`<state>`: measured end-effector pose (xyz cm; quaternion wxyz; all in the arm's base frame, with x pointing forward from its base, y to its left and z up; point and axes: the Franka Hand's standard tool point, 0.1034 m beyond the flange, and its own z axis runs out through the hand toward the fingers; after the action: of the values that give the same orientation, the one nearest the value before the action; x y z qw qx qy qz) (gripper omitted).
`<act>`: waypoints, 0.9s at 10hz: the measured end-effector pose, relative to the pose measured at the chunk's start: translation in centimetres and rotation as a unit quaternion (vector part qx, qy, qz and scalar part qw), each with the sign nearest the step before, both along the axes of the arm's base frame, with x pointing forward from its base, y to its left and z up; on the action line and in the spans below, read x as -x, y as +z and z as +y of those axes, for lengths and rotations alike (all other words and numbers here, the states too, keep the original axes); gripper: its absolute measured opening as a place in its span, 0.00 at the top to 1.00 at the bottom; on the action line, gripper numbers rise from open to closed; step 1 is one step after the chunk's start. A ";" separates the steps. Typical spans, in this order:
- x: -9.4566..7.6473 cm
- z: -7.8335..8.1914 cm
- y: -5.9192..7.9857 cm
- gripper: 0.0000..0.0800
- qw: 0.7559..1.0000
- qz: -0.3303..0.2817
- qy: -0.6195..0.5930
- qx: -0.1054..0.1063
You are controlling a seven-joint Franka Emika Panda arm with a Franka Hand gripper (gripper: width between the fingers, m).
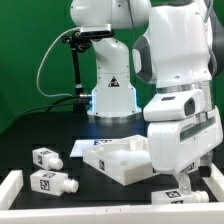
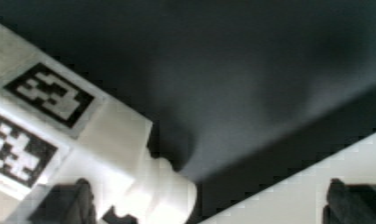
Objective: Assemble one leg
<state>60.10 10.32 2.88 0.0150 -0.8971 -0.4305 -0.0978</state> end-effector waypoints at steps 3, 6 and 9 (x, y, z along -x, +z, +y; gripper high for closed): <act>-0.1 -0.1 0.1 0.19 1.000 0.005 0.000 0.001; -1.6 -0.9 2.1 0.19 1.000 0.011 0.007 0.008; -2.2 -2.5 1.3 0.19 1.000 0.013 0.009 0.009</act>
Offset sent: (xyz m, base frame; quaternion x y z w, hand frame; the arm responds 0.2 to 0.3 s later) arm 0.0227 -0.0204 0.0273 -0.0098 -0.0625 -0.0153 0.9979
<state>62.28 7.85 4.21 0.0129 -0.8946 -0.4391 -0.0820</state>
